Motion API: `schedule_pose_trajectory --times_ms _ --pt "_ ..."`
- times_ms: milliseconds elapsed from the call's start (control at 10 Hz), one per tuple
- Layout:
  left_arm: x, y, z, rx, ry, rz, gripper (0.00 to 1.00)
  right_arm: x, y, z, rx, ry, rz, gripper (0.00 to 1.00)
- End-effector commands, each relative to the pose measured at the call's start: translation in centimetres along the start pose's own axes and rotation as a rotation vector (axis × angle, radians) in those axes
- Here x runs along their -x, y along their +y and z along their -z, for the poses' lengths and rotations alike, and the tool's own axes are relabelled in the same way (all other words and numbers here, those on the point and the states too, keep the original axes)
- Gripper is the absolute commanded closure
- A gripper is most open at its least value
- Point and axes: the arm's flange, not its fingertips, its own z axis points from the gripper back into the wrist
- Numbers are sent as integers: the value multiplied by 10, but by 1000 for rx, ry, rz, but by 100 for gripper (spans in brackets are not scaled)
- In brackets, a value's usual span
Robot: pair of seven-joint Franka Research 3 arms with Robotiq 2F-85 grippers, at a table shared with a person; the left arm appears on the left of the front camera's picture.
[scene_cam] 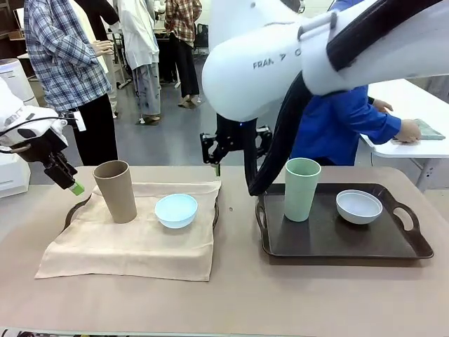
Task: Set up a tray with a mat and arrange the tableware.
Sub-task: Place the Picnic Bowl and Reusable plastic cup back onto the Handle tray in front of the human's position.
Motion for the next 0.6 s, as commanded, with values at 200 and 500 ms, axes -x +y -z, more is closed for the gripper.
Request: schedule_pose_trajectory --times_ms 200,500 --pt "-37 -42 -65 48 182 -71 0 14 -12 -2 30 16 41 16" --pt "-65 -49 -89 3 112 -178 0 11 -13 7 42 59 48 16"
